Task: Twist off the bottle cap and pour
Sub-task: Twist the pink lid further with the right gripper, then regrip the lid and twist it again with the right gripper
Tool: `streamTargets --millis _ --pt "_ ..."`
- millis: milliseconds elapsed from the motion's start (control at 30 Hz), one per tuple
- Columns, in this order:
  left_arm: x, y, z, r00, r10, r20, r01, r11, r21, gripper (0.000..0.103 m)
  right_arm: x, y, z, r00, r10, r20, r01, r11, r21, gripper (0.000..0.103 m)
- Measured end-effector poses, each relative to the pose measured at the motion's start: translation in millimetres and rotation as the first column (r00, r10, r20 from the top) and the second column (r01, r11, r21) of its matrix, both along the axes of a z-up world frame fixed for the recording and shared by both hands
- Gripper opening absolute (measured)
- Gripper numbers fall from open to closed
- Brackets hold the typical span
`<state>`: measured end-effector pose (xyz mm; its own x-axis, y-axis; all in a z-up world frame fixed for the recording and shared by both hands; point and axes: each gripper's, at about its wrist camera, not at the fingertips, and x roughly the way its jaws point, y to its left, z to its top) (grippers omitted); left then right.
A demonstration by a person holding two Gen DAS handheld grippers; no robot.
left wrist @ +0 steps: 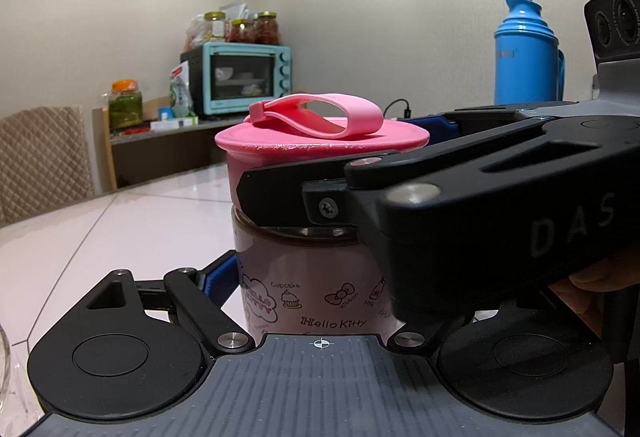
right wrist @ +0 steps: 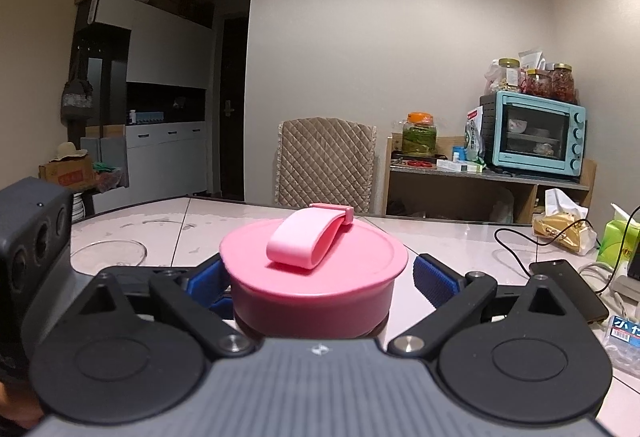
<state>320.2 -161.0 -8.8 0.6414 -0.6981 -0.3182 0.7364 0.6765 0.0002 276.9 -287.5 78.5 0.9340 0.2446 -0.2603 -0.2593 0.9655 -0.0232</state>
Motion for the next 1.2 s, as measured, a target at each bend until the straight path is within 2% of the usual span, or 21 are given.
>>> streamTargets --millis 133,400,600,800,1033,1100,1200 --pt "0.2 -0.1 -0.1 1.0 0.0 -0.001 0.0 1.0 -0.001 0.09 -0.8 1.5 -1.0 1.0 0.016 -0.003 -0.016 1.0 0.009 0.086" --pt "-0.3 -0.6 -0.2 1.0 0.0 0.0 0.0 1.0 0.0 0.09 0.3 -4.3 -2.8 0.998 0.069 0.004 -0.069 0.998 0.01 0.085" --pt "-0.1 -0.5 -0.1 1.0 0.0 0.0 0.0 1.0 0.0 0.09 5.6 -18.7 -2.6 0.982 0.188 0.014 -0.188 0.982 -0.006 0.085" --pt "0.2 -0.5 -0.4 1.0 0.0 -0.001 0.0 1.0 0.0 0.089 18.7 -44.5 -2.5 0.928 0.373 0.023 -0.373 0.928 -0.001 0.085" --pt "-0.4 -1.0 -0.3 1.0 0.0 0.0 0.0 1.0 0.0 0.089 40.5 -71.4 -1.5 0.831 0.556 0.023 -0.557 0.829 0.055 0.085" --pt "-0.7 -1.0 -0.3 1.0 0.0 0.0 0.0 1.0 0.0 0.089 42.9 -73.1 -0.5 0.819 0.573 0.026 -0.574 0.817 0.053 0.085" --pt "-0.5 -1.2 -0.3 1.0 0.0 0.0 0.0 1.0 0.0 0.089 42.8 -71.8 1.7 0.819 0.573 0.026 -0.574 0.817 0.055 0.085"
